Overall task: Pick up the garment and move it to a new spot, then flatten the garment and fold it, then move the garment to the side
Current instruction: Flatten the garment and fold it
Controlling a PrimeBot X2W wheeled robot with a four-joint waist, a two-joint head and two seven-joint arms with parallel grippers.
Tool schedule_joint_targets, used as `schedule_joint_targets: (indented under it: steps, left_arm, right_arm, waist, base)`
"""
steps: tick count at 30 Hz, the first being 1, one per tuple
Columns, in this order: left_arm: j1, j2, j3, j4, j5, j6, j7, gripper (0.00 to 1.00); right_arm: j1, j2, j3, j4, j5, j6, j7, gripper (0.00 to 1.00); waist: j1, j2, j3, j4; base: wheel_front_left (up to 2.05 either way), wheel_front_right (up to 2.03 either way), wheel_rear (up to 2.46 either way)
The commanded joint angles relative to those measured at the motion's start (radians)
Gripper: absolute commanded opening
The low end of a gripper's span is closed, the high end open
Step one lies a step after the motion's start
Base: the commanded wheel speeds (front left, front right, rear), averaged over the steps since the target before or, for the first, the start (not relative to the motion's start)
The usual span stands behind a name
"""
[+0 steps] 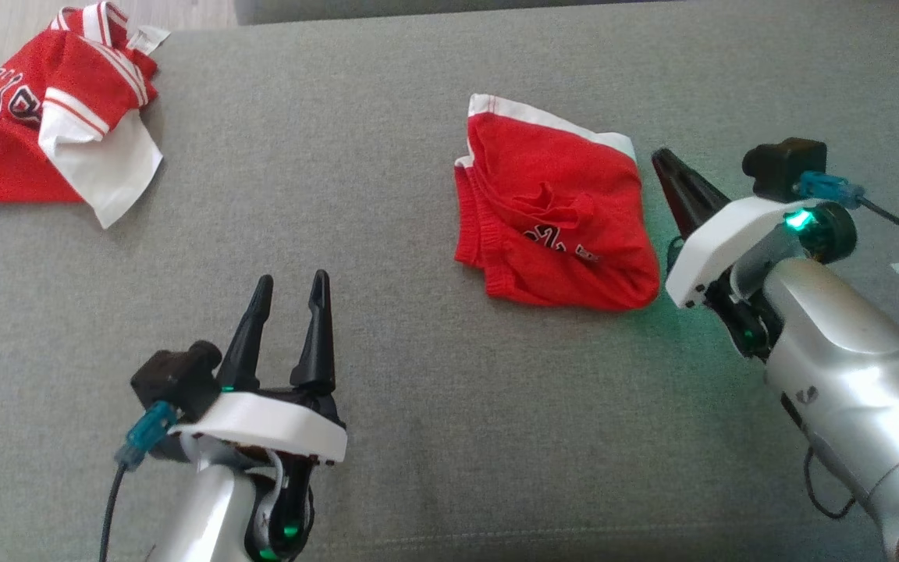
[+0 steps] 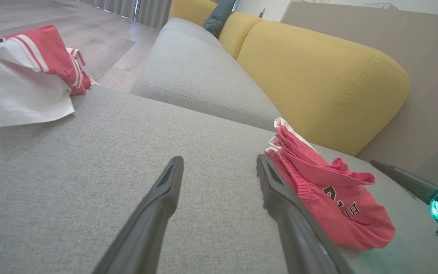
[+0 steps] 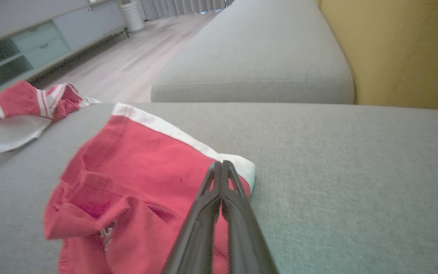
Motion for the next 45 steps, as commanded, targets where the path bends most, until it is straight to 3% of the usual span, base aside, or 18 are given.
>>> schedule_joint_targets:
  steps: [1,16,25,30,37,45]
  left_arm:
    - [-0.036,0.002,0.027,-0.033,-0.003,0.006,-0.012,1.00]
    - [-0.061,0.002,0.017,-0.026,-0.004,-0.001,-0.012,1.00]
    - [-0.055,0.002,0.021,-0.026,-0.005,0.001,-0.012,1.00]
    - [-0.050,0.002,0.021,-0.027,-0.004,0.003,-0.012,1.00]
    - [-0.049,0.002,0.016,-0.025,-0.002,0.003,-0.012,1.00]
    - [-0.034,0.002,0.018,-0.019,-0.004,0.005,-0.012,1.00]
  right_arm:
    - [-0.022,-0.002,0.016,-0.009,-0.012,0.007,0.014,0.00]
    - [-0.051,-0.043,0.217,-0.053,0.034,0.007,0.111,0.00]
    - [-0.048,-0.110,0.398,-0.225,0.135,0.007,0.101,0.00]
    - [-0.032,-0.105,0.469,-0.304,0.173,0.007,0.091,0.00]
    - [0.008,-0.059,0.501,-0.357,0.156,0.007,0.091,0.00]
    - [-0.057,-0.086,0.451,-0.340,0.161,0.007,-0.059,0.00]
  waist:
    - [0.0000,0.0000,0.010,0.007]
    - [0.0000,0.0000,0.046,0.048]
    - [0.0000,0.0000,0.035,0.052]
    - [0.0000,0.0000,0.029,0.045]
    - [0.0000,0.0000,0.023,0.044]
    - [0.0000,0.0000,-0.001,0.038]
  base:
    - [0.00,0.00,0.00]
    - [0.00,0.00,0.00]
    - [0.00,0.00,0.00]
    - [0.00,0.00,0.00]
    - [0.00,0.00,0.00]
    - [0.00,0.00,0.00]
